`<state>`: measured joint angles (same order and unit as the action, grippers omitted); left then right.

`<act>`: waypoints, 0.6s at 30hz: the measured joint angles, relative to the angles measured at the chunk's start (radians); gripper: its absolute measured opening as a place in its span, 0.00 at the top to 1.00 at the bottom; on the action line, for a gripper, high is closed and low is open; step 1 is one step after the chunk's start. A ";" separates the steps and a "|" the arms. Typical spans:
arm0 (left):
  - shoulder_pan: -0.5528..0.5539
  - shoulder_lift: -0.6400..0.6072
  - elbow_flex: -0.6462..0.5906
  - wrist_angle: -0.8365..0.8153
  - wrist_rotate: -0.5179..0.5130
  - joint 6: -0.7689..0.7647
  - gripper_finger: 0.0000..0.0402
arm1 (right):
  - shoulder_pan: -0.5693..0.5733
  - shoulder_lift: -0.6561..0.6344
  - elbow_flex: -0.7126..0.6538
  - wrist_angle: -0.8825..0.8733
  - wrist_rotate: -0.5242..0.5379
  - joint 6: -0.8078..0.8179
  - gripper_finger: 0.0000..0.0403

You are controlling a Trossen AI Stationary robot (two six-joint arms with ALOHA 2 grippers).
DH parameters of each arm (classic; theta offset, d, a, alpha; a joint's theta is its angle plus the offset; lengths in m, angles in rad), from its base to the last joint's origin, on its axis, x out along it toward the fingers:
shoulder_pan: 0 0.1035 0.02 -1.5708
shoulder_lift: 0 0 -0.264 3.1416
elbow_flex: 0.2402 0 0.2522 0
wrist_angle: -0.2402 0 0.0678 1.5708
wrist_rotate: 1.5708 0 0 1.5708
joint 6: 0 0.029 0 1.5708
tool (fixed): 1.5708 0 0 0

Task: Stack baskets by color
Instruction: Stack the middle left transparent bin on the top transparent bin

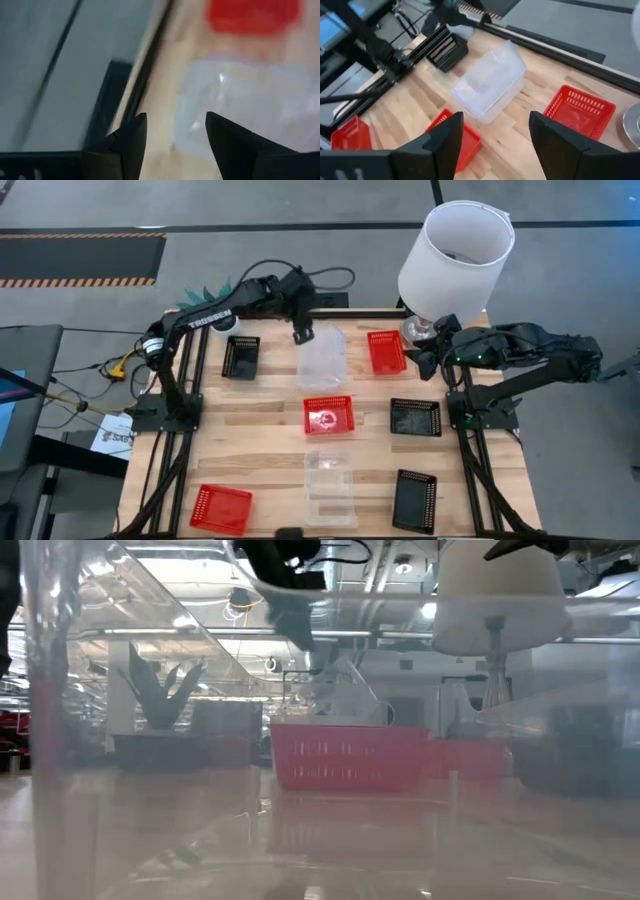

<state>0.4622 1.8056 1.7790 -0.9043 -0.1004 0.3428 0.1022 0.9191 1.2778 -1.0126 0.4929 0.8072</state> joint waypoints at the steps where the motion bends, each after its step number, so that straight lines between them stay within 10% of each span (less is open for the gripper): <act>1: 0.009 0.015 -0.001 0.017 0.046 0.094 0.53 | 0.005 0.004 0.000 0.000 -0.002 0.000 0.38; 5: 0.068 0.075 0.000 0.052 0.252 0.203 0.53 | 0.024 0.007 0.000 -0.001 -0.016 0.000 0.38; 18: 0.158 0.211 -0.001 0.031 0.309 0.274 0.53 | 0.042 0.010 0.000 -0.005 -0.023 -0.005 0.38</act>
<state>0.6201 2.0169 1.7782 -0.8735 0.2087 0.6167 0.1443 0.9287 1.2774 -1.0172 0.4694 0.8027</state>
